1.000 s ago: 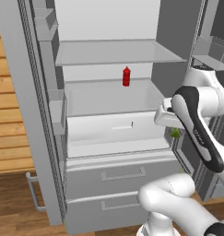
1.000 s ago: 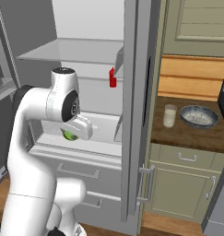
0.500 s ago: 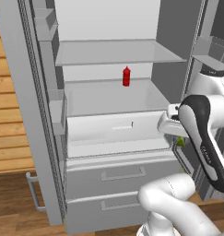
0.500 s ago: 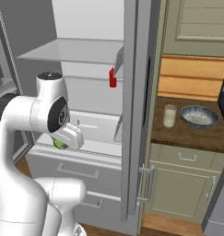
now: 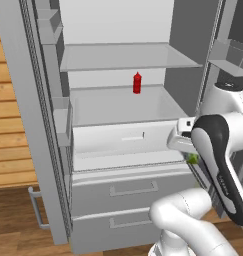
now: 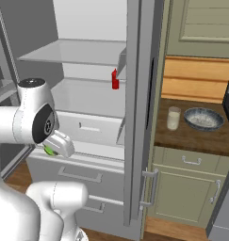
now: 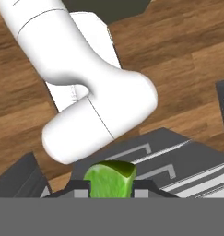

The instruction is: Grab a lemon wedge from the fridge and one ice cube from the ice bowl, and put them in the glass of lemonade.

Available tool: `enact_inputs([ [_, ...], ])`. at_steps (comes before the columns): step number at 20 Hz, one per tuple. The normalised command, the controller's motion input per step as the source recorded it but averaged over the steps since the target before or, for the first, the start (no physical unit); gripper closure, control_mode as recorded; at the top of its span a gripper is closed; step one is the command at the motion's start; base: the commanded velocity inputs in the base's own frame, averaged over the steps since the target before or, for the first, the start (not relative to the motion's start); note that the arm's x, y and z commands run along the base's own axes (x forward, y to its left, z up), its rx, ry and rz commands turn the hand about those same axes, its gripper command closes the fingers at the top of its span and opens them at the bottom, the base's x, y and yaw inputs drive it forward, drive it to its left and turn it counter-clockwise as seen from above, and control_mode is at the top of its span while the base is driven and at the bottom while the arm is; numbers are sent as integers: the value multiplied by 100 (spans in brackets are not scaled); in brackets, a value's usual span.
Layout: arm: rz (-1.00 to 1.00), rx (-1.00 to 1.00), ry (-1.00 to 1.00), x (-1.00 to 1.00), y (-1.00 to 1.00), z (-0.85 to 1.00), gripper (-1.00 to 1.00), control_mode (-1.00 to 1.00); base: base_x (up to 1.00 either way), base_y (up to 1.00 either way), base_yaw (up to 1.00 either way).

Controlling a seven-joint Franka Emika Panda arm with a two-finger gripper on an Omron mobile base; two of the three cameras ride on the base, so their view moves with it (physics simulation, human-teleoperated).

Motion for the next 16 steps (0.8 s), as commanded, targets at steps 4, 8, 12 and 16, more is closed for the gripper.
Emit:
enact_inputs([
  [4,0,0,0,0,0,0,100,100,-50,0,0],
  [8,0,0,0,0,0,0,100,100,-100,-2,-4],
  [12,0,0,0,0,0,0,100,100,-97,-26,-10],
  [16,0,0,0,0,0,0,100,100,-68,-81,-26],
])
